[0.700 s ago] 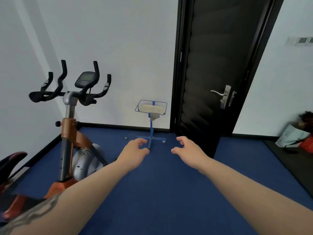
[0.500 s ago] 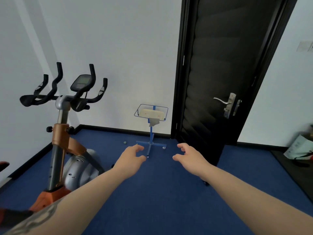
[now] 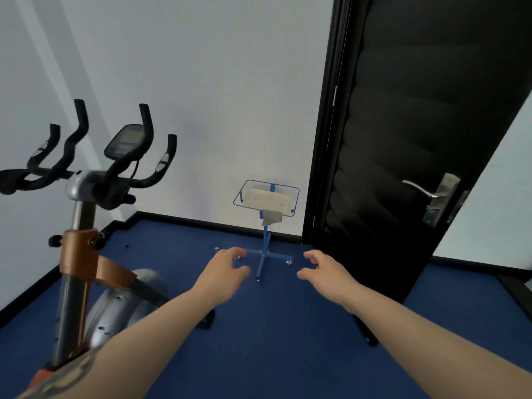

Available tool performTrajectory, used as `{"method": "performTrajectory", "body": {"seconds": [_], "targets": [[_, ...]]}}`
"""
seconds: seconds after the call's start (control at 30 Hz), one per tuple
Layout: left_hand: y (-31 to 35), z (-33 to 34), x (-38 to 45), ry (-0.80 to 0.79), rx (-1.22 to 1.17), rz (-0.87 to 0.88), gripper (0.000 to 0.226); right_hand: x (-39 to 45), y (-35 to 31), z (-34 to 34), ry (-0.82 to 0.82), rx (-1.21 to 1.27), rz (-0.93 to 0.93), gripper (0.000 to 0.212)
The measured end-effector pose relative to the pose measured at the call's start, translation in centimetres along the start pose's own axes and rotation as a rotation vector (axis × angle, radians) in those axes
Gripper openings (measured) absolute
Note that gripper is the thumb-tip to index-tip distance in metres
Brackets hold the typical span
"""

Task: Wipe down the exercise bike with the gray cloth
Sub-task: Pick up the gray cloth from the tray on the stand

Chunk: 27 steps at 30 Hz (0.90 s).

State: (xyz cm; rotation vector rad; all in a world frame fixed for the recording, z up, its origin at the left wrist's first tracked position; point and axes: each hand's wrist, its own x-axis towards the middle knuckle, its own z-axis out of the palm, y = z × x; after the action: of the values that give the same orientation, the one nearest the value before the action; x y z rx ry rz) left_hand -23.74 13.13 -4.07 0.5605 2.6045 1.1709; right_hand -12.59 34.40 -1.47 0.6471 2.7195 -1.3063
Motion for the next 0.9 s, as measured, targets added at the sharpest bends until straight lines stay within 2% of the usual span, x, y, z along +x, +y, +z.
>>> {"method": "performTrajectory", "body": {"seconds": [0.27,0.5,0.9], "targets": [[-2.0,-2.1,14.0,-0.052,0.049,0.037,0.041,13.6,-1.6,-0.1,0.06,0.05,0.043,0.054],[-3.5,1.6,22.2,-0.158,0.055,-0.008,0.043,22.2,0.8,-0.1,-0.008,0.023,0.126,0.052],[-3.7,7.6,39.5,-0.084,0.08,-0.112,0.039,42.6,3.8,-3.9,-0.113,-0.013,0.068,0.055]]}}
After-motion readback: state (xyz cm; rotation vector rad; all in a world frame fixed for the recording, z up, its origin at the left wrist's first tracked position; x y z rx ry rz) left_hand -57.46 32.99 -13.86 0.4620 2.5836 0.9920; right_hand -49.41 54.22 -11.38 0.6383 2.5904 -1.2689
